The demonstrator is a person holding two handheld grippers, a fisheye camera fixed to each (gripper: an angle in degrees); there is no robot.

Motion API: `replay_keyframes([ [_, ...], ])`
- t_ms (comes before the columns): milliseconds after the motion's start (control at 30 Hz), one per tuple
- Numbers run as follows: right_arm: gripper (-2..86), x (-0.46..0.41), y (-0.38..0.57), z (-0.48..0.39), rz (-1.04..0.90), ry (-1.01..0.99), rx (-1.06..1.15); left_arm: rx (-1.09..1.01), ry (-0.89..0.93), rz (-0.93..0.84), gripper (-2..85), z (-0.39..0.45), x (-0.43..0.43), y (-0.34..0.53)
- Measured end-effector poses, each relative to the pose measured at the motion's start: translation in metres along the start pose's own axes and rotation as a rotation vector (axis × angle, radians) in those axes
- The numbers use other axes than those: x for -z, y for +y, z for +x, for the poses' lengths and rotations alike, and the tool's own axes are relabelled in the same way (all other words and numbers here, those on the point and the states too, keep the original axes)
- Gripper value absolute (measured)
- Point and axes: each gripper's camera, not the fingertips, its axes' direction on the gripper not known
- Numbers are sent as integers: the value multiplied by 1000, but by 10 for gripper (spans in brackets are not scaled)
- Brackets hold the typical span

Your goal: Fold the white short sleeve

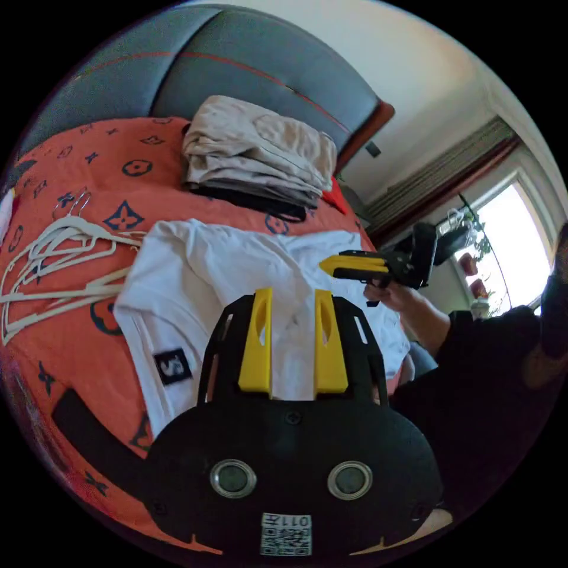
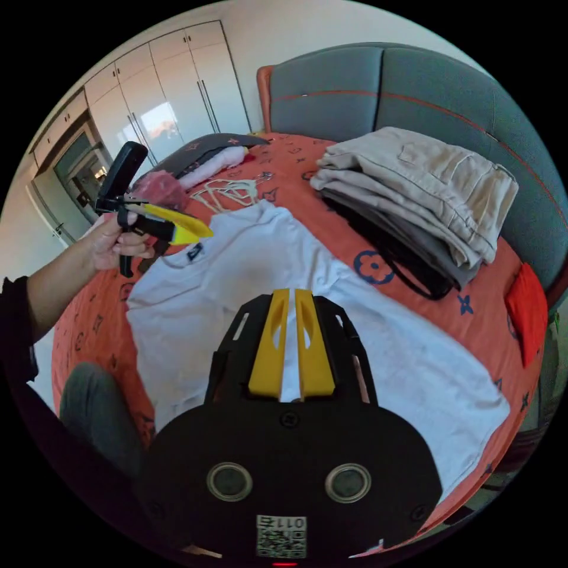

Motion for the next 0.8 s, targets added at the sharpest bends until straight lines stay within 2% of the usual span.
replay_keyframes([
  [100,18,4,53,-29,22,28,-35,32,-119,-58,128,29,-23,59],
  [167,20,-24,75,-34,-133,35,-65,104,-159,-192,135,23,-50,83],
  [200,22,-27,86,-32,-186,-5,-116,166,-129,-166,138,21,-51,94],
  [267,32,9,99,-30,-58,-64,-177,213,-78,-63,140,35,-36,102],
  [300,49,35,111,-29,26,-75,-223,198,-72,-3,141,53,-28,108],
  [367,71,66,135,-27,76,-51,-288,144,-83,6,144,87,-27,116],
  [467,86,108,192,-18,86,10,-370,-63,-87,-63,152,156,-52,128],
  [533,84,140,242,-5,96,95,-431,-242,-190,-116,159,205,-82,138],
  [600,81,158,278,8,79,129,-490,-270,-244,-142,157,223,-102,143],
  [667,76,173,309,21,56,101,-548,-275,-222,-180,151,230,-118,146],
  [800,59,197,350,25,69,63,-550,-155,-255,-160,131,210,-119,149],
])
